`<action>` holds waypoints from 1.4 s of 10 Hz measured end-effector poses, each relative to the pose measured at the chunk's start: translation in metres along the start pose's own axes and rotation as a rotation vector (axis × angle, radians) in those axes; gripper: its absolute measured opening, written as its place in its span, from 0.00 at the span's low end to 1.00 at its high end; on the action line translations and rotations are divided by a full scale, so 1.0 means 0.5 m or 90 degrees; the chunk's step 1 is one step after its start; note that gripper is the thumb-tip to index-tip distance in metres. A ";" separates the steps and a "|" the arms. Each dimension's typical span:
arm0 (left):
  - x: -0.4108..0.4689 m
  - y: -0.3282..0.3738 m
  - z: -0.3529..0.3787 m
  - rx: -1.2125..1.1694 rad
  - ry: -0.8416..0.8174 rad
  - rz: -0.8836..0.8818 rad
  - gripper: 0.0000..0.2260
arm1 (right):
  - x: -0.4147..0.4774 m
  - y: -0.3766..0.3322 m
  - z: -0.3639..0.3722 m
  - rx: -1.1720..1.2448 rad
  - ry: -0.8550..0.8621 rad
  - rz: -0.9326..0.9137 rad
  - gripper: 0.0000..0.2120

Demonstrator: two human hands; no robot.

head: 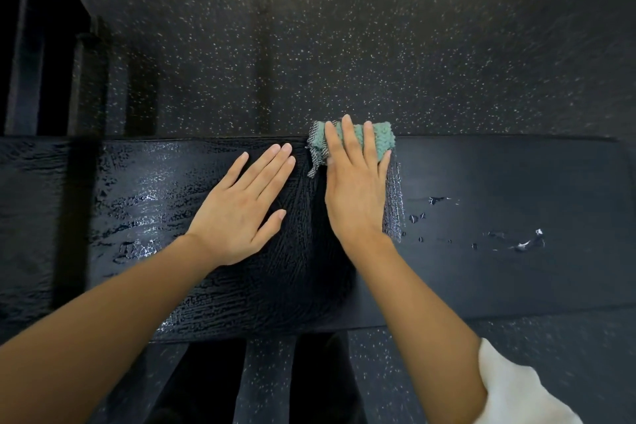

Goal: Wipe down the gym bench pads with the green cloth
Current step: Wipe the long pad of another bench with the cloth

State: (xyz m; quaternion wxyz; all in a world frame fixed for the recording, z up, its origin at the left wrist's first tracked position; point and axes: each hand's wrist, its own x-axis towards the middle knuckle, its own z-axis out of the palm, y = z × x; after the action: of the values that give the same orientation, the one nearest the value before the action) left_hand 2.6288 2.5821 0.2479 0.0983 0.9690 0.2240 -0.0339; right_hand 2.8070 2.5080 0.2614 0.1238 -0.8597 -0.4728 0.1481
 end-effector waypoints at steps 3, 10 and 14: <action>0.000 -0.003 0.002 -0.001 -0.007 0.002 0.30 | -0.011 0.109 -0.040 -0.085 0.004 -0.006 0.25; 0.000 -0.004 0.000 0.000 -0.003 0.006 0.30 | -0.098 0.050 0.018 -0.036 0.056 0.001 0.27; -0.001 -0.005 0.002 -0.004 -0.001 0.005 0.30 | -0.102 0.143 -0.032 0.035 0.133 0.293 0.24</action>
State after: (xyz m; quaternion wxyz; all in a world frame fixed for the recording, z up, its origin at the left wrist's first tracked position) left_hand 2.6274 2.5839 0.2465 0.1013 0.9697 0.2200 -0.0334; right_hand 2.8427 2.4263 0.2577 0.1581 -0.9517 -0.2452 0.0954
